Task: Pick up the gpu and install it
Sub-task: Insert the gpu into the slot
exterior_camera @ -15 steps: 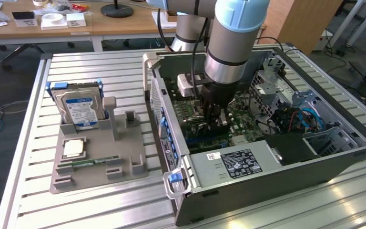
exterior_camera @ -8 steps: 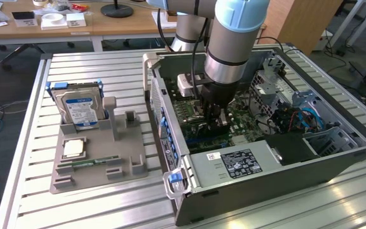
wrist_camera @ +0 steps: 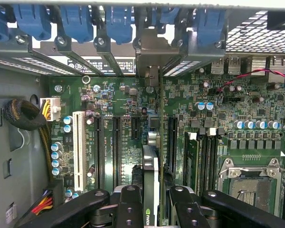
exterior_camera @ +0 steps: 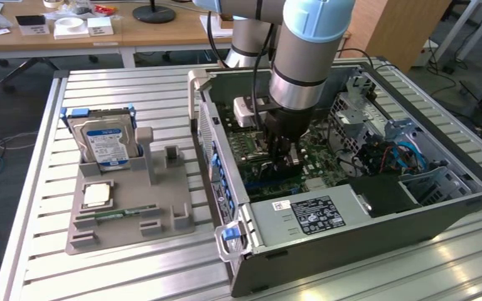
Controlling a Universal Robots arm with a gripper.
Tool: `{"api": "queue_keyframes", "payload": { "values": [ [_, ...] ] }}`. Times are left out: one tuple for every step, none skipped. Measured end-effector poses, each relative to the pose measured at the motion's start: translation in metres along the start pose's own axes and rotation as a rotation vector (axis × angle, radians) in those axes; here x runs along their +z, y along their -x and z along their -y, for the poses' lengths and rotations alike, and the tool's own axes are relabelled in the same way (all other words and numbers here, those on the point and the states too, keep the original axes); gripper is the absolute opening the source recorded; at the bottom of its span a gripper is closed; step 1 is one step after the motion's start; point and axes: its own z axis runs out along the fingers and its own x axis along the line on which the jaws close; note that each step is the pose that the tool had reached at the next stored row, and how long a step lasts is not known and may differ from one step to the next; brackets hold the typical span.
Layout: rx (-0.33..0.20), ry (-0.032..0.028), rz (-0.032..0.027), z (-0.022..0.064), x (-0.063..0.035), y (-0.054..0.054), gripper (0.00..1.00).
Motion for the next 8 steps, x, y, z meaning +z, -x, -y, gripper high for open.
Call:
{"api": "queue_keyframes", "payload": {
  "values": [
    [0.0,0.0001,-0.0002,0.0,0.0,0.0002,0.27],
    [0.0,0.0,-0.0002,0.0,0.0,0.0003,0.27],
    [0.0,0.0,-0.0002,0.0,0.0,0.0003,0.27],
    [0.0,0.0,-0.0001,0.0,0.0,0.0004,0.27],
    [0.0,0.0,0.0,0.0,0.0,0.0004,0.27],
    [0.0,0.0,0.0,0.0,0.0,0.0004,0.27],
    [0.0,0.0,0.0,0.0,0.0,0.0004,0.27],
    [0.0,0.0,0.0,0.0,0.0,0.0004,0.27]
  ]
}}
